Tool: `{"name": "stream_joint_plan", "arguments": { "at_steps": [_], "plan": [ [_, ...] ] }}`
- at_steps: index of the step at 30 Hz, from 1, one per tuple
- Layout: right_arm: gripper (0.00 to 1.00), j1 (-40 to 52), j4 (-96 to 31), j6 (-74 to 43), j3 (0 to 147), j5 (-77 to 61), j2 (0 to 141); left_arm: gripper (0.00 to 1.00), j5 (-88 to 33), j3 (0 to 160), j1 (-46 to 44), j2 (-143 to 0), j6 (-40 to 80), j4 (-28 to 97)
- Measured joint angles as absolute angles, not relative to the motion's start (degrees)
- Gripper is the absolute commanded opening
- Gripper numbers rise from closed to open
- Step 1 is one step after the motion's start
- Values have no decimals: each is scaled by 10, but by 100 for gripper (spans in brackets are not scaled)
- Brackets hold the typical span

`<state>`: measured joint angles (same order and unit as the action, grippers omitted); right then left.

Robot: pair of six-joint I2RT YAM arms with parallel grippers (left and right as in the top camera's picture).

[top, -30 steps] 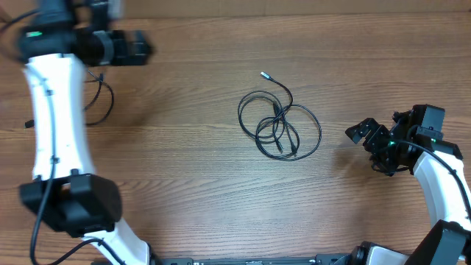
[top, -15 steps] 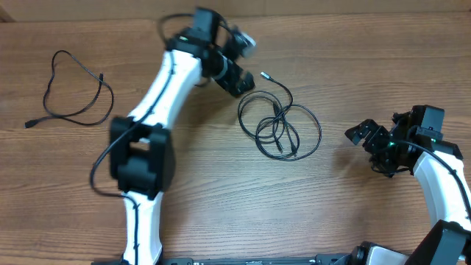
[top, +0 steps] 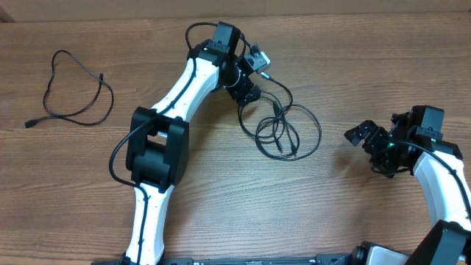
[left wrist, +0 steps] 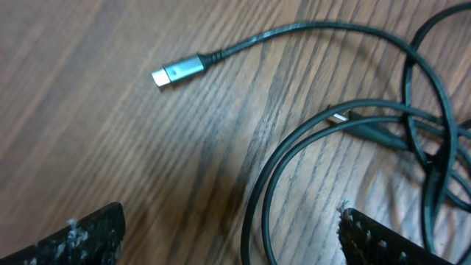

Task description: Untangle cables

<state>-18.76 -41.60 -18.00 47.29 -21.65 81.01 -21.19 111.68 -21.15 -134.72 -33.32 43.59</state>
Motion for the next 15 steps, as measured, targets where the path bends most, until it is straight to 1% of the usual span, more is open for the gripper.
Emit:
{"name": "stream_joint_plan", "arguments": {
  "at_steps": [2, 5, 7, 8, 10, 15],
  "plan": [
    [100, -188, -415, -180, 473, -217, 810, 87, -212, 1117, -213, -1359, -335, 437],
    [100, -188, -415, -180, 473, -217, 810, 71, -212, 1117, -217, -1386, -339, 428],
    [100, -187, -415, -180, 473, -217, 810, 62, -210, 1117, -220, -1387, -339, 418],
    [100, -187, -416, -180, 473, -217, 810, 47, -210, 1117, -221, -1388, -337, 413],
    [100, -187, -416, -180, 473, -217, 810, 31, -209, 1117, -224, -1389, -333, 408],
    [100, -188, -416, -180, 473, -217, 810, 20, -213, 1117, -224, -1389, -331, 408]
  ]
}}
